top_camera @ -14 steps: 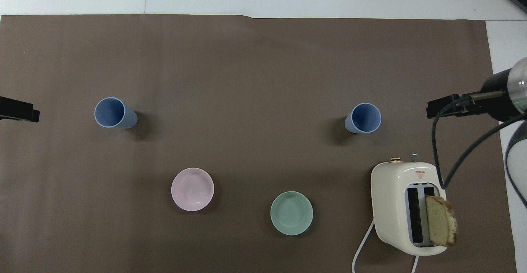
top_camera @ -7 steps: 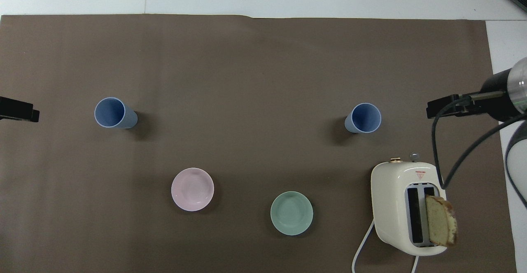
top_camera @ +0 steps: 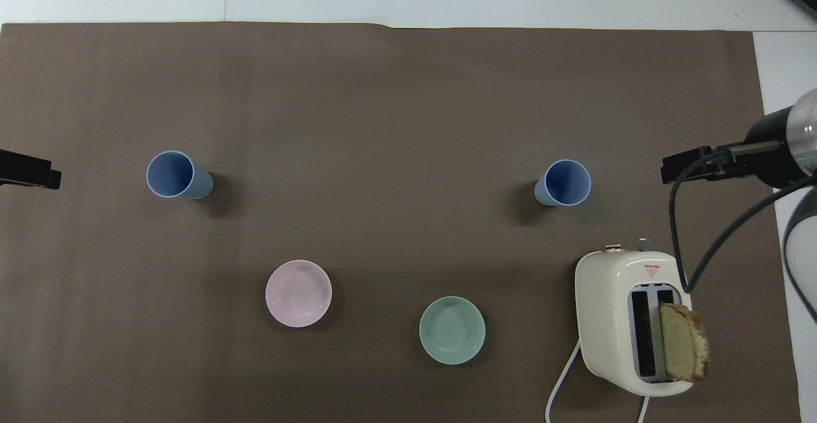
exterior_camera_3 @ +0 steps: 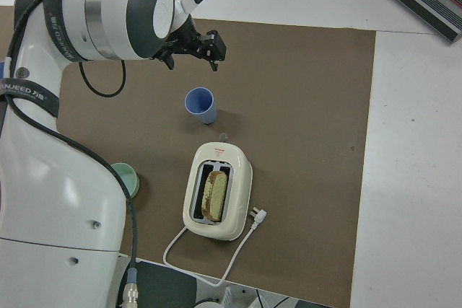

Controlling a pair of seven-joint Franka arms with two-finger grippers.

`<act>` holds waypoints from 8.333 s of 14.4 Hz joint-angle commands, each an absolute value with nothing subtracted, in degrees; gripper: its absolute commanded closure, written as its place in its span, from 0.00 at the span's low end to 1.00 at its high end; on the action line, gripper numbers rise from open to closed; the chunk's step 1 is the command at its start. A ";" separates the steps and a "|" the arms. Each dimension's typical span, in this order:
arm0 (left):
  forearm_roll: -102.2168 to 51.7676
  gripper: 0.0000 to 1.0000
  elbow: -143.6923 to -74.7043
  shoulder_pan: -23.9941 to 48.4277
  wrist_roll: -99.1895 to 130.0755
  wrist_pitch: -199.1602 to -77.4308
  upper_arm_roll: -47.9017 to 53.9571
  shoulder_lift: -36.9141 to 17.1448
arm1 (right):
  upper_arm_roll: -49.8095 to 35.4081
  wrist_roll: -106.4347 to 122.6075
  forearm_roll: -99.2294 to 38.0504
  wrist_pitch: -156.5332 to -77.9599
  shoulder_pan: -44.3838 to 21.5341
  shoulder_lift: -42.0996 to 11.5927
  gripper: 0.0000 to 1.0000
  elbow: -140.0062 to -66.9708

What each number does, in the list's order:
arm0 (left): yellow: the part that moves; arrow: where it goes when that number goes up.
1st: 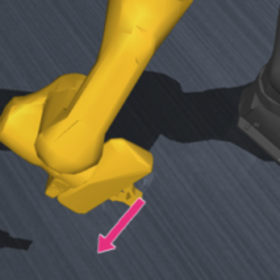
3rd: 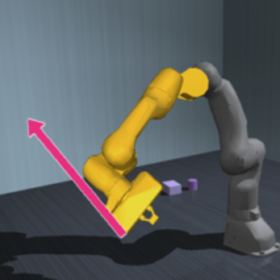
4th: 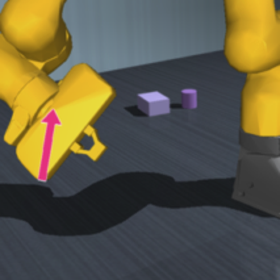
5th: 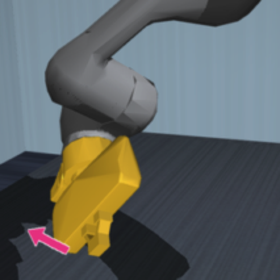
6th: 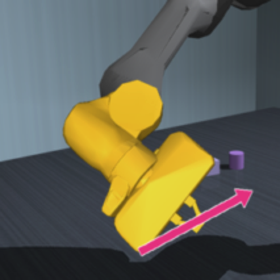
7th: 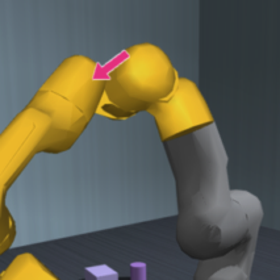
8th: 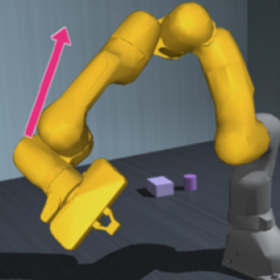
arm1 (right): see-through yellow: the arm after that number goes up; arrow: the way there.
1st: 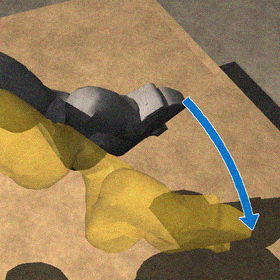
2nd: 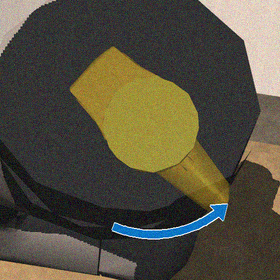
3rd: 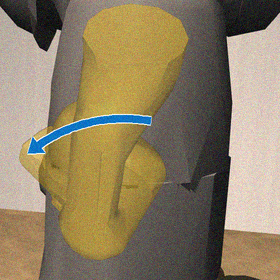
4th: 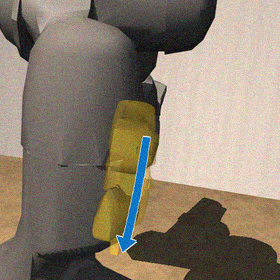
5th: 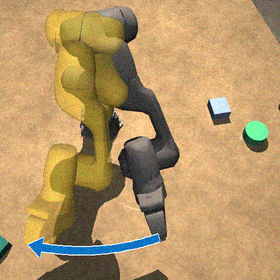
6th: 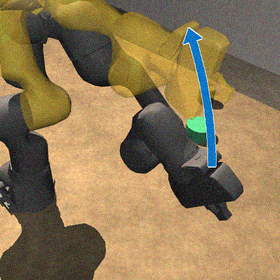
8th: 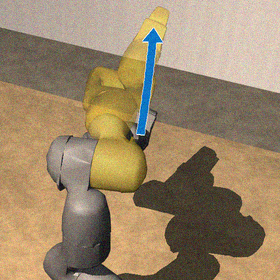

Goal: Stack blue cups with both arms

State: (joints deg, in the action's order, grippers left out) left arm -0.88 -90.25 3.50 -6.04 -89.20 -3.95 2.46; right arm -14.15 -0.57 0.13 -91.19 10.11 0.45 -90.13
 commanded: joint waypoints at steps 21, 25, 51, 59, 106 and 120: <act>-0.44 0.00 -90.52 2.81 -6.33 -89.03 -3.95 3.34 | -14.24 0.26 -1.41 -91.67 10.81 2.20 0.00 -92.37; -0.44 0.00 -92.02 2.90 -7.12 -91.05 -3.96 3.60 | -14.24 0.26 -1.41 -91.58 10.81 2.20 0.00 -92.37; -1.93 0.00 -99.92 2.90 -8.61 -107.31 -3.96 -2.11 | -14.33 0.26 -1.41 -91.67 10.81 2.20 0.00 -92.29; -2.11 0.00 -107.75 2.99 -8.53 -119.70 -3.96 -6.66 | -14.33 0.18 -1.41 -92.11 10.81 2.20 0.00 -92.29; -5.71 1.00 -113.82 31.19 25.13 -129.54 -3.16 -8.43 | -14.33 0.35 -1.41 -91.76 11.07 2.46 0.00 -92.90; -5.80 0.02 -112.77 36.47 31.82 -132.54 -3.08 -11.42 | -14.24 -0.09 -1.49 -103.86 11.34 0.89 0.00 -101.59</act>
State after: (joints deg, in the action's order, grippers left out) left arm -5.44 -112.92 35.69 31.49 -133.64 -2.19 -12.06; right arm -13.87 -0.57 0.12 -99.52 10.19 0.82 -97.51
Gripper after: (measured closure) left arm 0.630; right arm 0.000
